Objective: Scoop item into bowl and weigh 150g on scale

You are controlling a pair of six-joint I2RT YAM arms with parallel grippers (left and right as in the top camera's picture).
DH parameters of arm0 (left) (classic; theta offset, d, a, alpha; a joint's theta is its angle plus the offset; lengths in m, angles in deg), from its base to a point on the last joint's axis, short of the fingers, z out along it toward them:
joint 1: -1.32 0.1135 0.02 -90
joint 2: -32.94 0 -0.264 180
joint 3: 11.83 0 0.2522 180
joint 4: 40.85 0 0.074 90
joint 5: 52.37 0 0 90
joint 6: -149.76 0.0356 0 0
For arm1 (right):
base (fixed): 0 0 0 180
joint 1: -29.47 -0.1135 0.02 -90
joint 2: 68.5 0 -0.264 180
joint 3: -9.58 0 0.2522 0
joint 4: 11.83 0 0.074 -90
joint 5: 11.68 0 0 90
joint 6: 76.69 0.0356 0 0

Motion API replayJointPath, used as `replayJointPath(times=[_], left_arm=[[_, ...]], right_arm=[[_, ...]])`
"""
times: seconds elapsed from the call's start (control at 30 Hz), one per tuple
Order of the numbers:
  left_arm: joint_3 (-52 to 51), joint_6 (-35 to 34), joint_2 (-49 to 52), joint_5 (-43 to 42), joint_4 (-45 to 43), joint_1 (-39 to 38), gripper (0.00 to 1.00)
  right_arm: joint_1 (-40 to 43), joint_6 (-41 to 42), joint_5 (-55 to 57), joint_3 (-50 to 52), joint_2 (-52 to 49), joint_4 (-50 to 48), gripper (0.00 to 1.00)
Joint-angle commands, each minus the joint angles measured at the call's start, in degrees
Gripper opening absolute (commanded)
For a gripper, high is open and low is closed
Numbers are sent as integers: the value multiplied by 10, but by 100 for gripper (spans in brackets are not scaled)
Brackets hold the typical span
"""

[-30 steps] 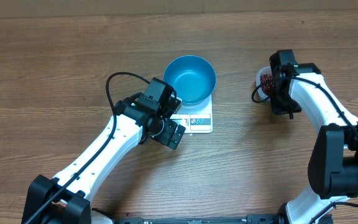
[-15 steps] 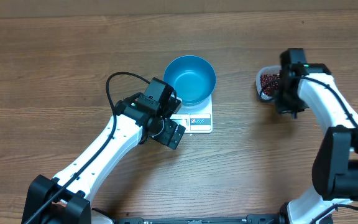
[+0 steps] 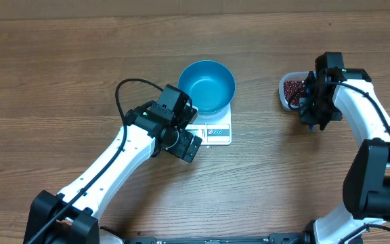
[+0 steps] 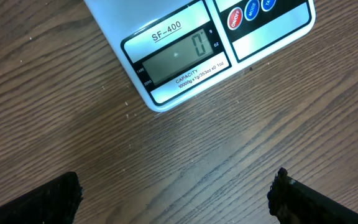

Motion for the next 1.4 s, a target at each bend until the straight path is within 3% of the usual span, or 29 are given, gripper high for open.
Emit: replayJointPath(times=[0.0, 0.37, 0.6, 1.17, 1.37], left_arm=[[2, 11, -10, 2, -1, 2, 99], [2, 11, -10, 2, -1, 2, 99], [2, 11, -10, 2, -1, 2, 100], [2, 11, -10, 2, -1, 2, 100], [2, 11, -10, 2, -1, 2, 99]], right_arm=[[2, -9, -68, 9, -22, -1, 3], [2, -3, -167, 9, -22, -4, 3], [9, 16, -174, 9, -22, -10, 3], [177, 10, -443, 9, -22, -26, 3], [186, 10, -444, 9, -22, -19, 4]])
